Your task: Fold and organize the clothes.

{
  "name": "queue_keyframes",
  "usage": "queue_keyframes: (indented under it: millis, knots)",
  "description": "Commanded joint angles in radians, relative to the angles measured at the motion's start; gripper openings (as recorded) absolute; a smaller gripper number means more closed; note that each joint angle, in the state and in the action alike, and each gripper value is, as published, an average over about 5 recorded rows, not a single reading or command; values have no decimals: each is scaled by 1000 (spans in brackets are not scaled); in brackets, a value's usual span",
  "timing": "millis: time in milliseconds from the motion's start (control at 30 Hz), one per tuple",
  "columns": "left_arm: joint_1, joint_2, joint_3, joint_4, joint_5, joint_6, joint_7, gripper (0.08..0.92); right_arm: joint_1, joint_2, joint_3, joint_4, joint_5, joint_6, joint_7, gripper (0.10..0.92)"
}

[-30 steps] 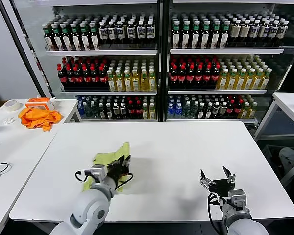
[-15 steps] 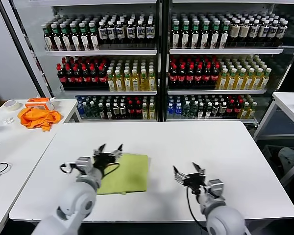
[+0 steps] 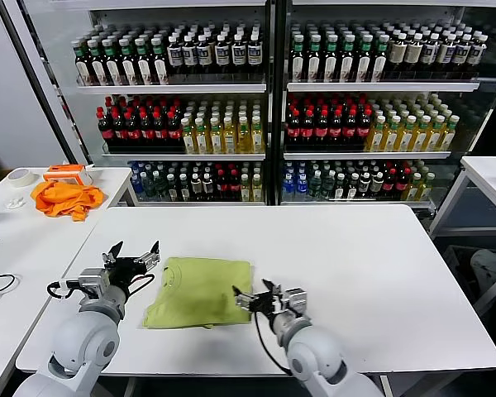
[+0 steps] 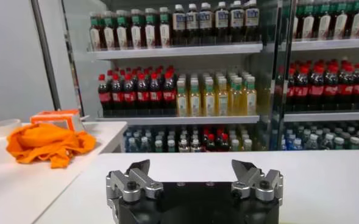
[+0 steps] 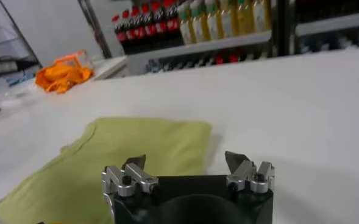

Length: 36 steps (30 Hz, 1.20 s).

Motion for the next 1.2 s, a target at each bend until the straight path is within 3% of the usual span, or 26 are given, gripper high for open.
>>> queue_keyframes:
  millis: [33, 233, 567, 933, 1200]
  knots:
    - [33, 10, -45, 0, 29, -12, 6, 823, 88, 41, -115, -101, 62, -11, 121, 823]
    - [33, 9, -44, 4, 28, -12, 4, 823, 95, 43, -120, -88, 117, -11, 171, 765]
    - [32, 2, -38, 9, 29, -12, 2, 823, 98, 46, -112, -89, 122, -10, 192, 465]
    - [32, -4, -38, 15, 31, -14, 1, 823, 72, -27, -33, 41, -54, -8, 112, 148]
    - [30, -8, -25, 15, 37, -18, 4, 822, -63, -184, 158, 203, -59, -8, 34, 109]
